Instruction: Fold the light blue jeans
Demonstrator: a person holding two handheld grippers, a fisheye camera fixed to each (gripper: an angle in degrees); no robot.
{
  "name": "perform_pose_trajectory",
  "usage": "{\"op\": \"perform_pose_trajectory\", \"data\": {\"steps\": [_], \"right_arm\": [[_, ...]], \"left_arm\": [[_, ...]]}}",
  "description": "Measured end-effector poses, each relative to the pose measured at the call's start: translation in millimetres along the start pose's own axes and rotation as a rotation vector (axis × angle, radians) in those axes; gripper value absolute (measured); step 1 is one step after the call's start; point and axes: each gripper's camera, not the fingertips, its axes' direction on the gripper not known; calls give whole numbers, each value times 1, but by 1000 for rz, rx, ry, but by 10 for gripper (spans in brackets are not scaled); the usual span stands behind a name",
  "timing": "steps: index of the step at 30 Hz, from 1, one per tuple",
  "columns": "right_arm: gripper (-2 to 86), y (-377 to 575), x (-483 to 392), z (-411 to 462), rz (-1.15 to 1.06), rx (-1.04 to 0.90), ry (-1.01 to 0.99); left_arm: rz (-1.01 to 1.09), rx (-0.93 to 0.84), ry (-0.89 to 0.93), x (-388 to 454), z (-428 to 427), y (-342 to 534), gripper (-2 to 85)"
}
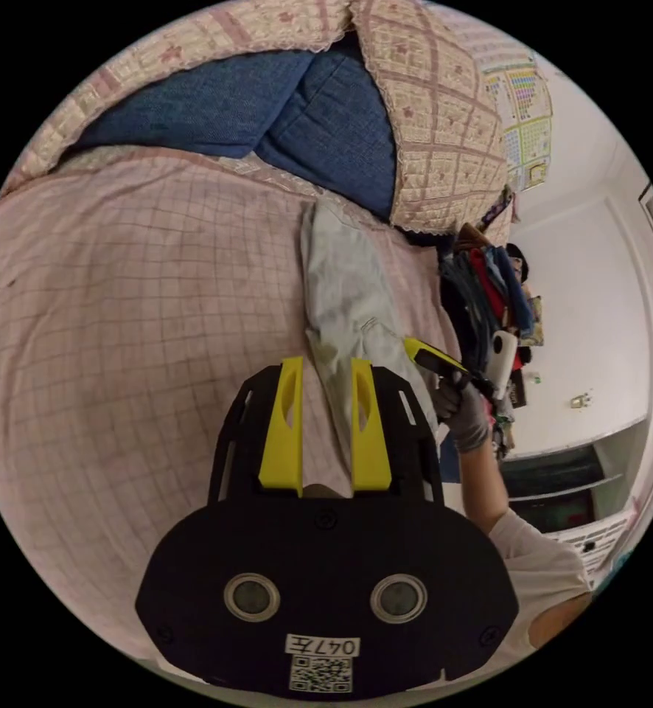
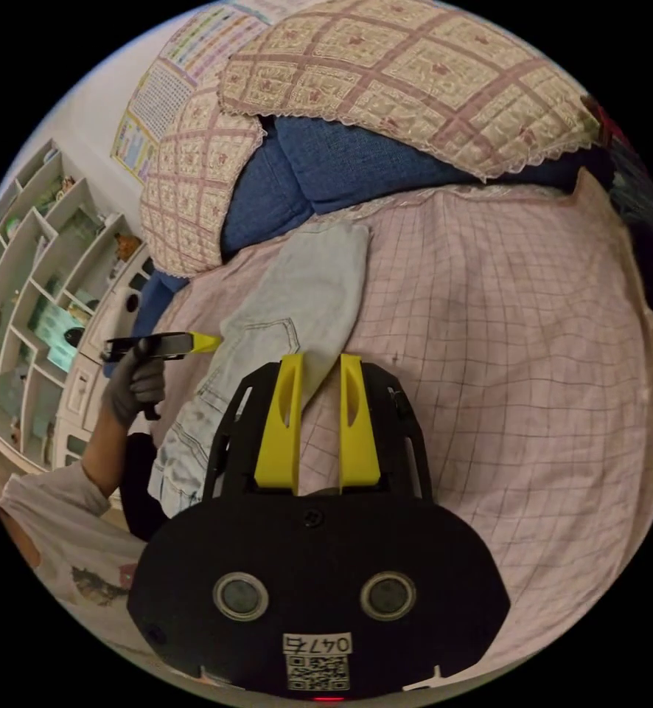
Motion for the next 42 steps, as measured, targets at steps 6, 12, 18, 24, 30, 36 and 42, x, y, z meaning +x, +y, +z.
{"op": "perform_pose_trajectory", "data": {"steps": [6,12,18,24,30,36,42], "right_arm": [[37,-12,37,-6,60,-65,-181],[34,-20,45,-2,73,-102,-312],[-6,-11,20,-11,20,-80,-355],[-8,8,-29,-47,-74,-25,-382],[-6,4,-125,-115,-312,184,-207],[0,34,-211,-144,-574,247,-107],[1,142,-223,-31,-604,-156,-61]], "left_arm": [[-19,-62,86,-57,-9,-57,84],[12,-74,154,-72,-18,-94,74],[76,-41,237,-53,-48,-116,37],[162,45,287,-14,-120,-122,14],[395,193,362,93,-220,-172,-1],[665,263,172,214,-295,-155,-2],[448,-196,1,176,-187,-97,-7]]}}
